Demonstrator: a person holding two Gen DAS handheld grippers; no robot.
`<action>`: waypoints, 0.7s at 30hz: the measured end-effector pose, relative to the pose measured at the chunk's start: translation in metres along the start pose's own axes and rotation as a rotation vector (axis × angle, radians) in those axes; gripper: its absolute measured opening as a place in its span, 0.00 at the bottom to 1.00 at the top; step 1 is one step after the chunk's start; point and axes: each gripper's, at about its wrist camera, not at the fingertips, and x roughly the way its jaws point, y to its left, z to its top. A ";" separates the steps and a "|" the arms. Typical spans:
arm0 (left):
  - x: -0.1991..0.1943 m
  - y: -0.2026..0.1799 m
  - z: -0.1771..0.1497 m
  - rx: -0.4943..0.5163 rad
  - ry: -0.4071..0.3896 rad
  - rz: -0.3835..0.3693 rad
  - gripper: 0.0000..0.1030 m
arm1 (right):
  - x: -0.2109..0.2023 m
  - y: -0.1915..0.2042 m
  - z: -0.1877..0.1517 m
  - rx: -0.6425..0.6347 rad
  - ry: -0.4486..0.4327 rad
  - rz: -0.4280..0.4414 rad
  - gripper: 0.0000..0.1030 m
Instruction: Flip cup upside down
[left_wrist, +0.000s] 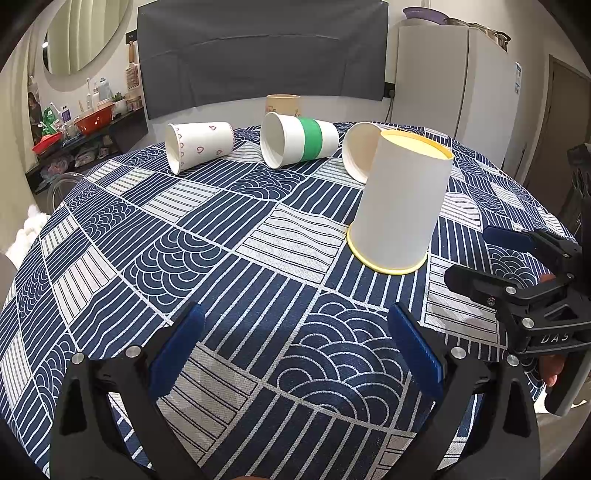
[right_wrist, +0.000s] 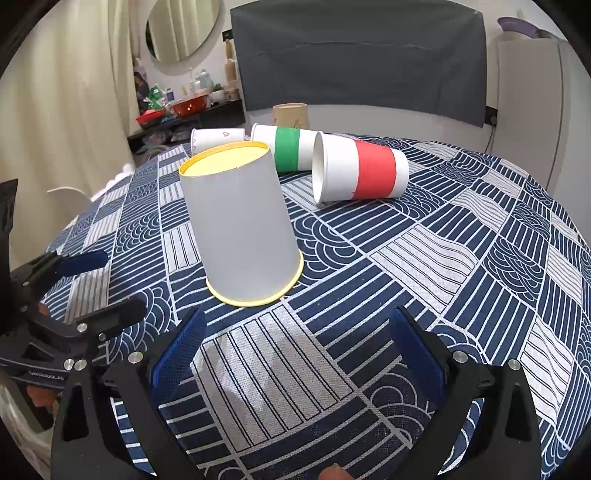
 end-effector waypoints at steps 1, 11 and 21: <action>0.000 0.000 0.000 0.000 0.000 0.000 0.94 | 0.000 0.000 0.000 0.000 0.000 0.000 0.92; -0.001 -0.002 -0.001 0.009 -0.003 0.007 0.94 | 0.001 0.000 -0.001 0.000 0.004 0.001 0.92; -0.001 -0.001 -0.001 0.007 -0.003 0.007 0.94 | 0.002 0.001 -0.001 0.000 0.005 0.004 0.92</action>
